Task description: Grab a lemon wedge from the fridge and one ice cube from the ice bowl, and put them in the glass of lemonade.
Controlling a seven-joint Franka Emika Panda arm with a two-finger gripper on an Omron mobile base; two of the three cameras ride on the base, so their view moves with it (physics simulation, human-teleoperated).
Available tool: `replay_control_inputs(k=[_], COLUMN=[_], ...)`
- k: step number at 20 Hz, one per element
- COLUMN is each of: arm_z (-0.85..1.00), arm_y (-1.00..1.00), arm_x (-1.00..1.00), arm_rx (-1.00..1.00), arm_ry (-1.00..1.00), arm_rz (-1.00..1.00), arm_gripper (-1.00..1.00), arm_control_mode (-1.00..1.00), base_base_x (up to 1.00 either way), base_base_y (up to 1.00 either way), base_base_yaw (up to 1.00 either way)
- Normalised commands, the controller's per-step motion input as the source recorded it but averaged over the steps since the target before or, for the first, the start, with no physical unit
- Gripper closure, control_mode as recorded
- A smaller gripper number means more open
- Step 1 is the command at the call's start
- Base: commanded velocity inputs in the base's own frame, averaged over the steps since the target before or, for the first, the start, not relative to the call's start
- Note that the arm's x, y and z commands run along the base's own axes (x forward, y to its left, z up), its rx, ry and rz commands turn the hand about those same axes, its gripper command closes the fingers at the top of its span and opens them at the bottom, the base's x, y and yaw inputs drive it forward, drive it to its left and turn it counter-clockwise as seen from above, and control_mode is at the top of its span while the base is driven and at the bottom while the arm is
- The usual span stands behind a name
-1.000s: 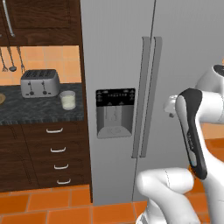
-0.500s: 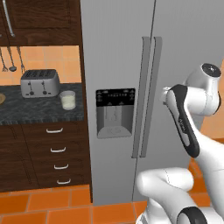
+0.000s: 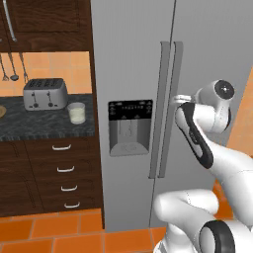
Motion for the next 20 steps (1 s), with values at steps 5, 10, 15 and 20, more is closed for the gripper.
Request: replay_control_inputs(k=[5, 10, 15, 20], arm_z=[0.0, 0.0, -0.02, -0.31], arm_y=[-0.09, -0.1, -0.23, -0.13], arm_x=[0.84, 0.89, 0.89, 0.72], arm_rx=[0.0, 0.0, 0.0, -0.01], arm_ry=[-0.06, 0.0, 0.0, -0.09], arm_rz=[0.0, 0.0, 0.01, 0.03], arm_gripper=[-1.0, -1.0, -1.0, -1.0], arm_control_mode=[-1.0, -1.0, -1.0, -1.0], base_base_x=[0.0, 0.0, 0.0, 0.0], base_base_y=[0.0, 0.0, 0.0, 0.0], base_base_yaw=[0.0, 0.0, 0.0, 0.0])
